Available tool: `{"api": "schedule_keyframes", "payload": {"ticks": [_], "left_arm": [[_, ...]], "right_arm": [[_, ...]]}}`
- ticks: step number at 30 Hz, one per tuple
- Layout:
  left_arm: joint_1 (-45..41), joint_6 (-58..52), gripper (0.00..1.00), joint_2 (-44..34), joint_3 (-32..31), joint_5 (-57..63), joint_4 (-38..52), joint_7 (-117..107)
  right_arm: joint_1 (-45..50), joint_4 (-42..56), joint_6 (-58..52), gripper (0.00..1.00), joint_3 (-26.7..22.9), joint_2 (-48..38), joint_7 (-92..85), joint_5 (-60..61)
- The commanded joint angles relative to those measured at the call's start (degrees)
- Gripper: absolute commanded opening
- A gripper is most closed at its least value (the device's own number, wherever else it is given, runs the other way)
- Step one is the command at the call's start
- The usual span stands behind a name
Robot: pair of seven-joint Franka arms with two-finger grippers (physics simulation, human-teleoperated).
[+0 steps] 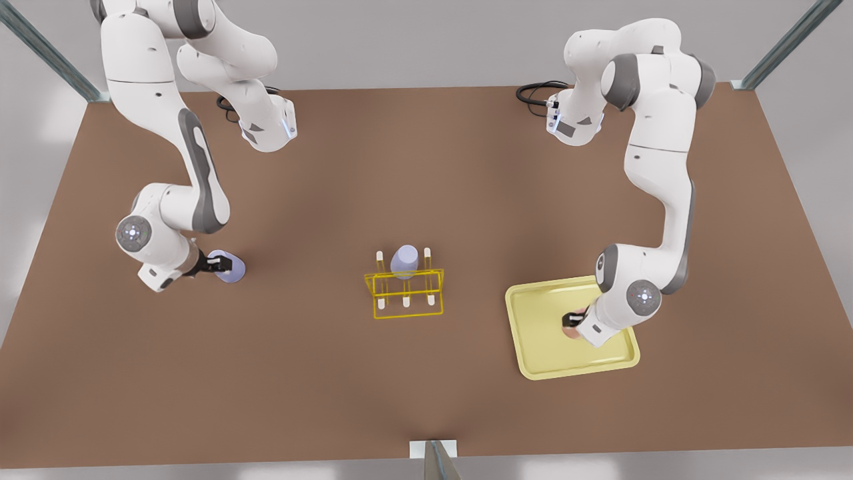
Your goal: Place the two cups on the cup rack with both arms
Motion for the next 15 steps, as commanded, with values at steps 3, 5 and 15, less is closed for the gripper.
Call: {"api": "schedule_keyframes", "payload": {"ticks": [3, 5, 15], "left_arm": [[-0.26, 2.68, 0.79, 0.14, 0.33, -0.12, 0.05, -0.53], [-0.35, 2.68, 0.79, 0.49, 0.33, -0.12, 0.05, -0.53], [-0.35, 2.76, 0.79, 0.93, 0.33, -0.12, 0.31, -0.70]], "right_arm": [[-0.02, -5.26, 11.39, 1.00, -0.01, -0.85, -2.32, -0.01], [-0.11, -7.02, 12.89, 1.00, -0.01, -0.85, -2.23, 0.08], [-0.11, -13.79, 19.22, 1.00, 0.08, -0.06, -2.23, 0.43]]}}
